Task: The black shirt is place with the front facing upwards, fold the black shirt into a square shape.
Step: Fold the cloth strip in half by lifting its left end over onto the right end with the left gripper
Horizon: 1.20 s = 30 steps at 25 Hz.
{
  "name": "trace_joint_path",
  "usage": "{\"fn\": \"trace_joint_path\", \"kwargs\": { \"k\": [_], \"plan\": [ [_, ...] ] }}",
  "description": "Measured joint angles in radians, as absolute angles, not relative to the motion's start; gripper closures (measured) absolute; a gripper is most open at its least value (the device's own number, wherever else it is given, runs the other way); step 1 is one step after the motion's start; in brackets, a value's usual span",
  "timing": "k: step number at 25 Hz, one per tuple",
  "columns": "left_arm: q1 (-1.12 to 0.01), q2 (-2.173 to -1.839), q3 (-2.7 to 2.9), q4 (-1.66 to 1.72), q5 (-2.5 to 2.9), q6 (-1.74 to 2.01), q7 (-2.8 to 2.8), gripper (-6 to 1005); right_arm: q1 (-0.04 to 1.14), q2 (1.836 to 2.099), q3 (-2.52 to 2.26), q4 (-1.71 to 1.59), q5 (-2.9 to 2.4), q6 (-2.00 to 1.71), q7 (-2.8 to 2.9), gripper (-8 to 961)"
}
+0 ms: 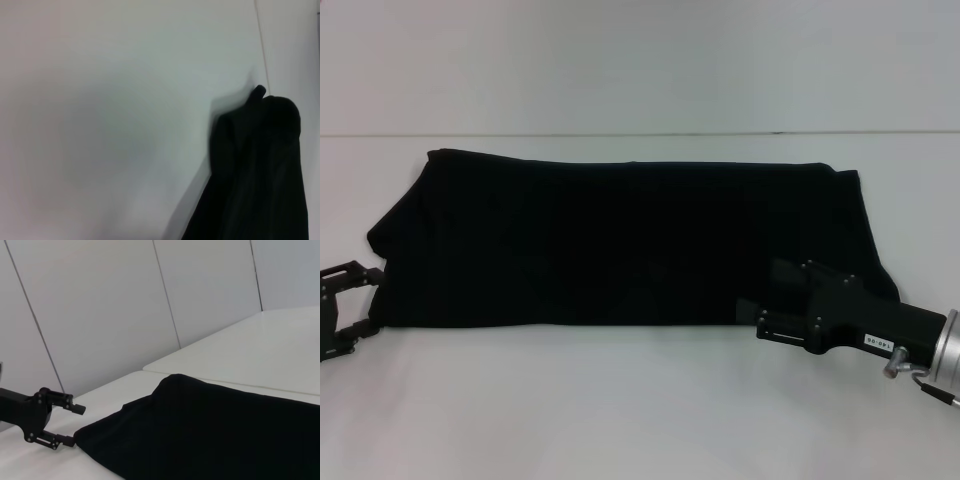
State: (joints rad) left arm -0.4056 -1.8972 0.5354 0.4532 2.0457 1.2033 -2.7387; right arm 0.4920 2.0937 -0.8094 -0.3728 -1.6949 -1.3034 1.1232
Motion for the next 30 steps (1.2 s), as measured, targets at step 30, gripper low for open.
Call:
{"fn": "trace_joint_path", "kwargs": {
  "k": [30],
  "plan": [
    [-0.482,-1.913,0.589,0.416,2.046,1.097,-2.708,280,0.499,2.094,-0.813,-0.360,-1.694,-1.324,1.124,8]
  ]
}}
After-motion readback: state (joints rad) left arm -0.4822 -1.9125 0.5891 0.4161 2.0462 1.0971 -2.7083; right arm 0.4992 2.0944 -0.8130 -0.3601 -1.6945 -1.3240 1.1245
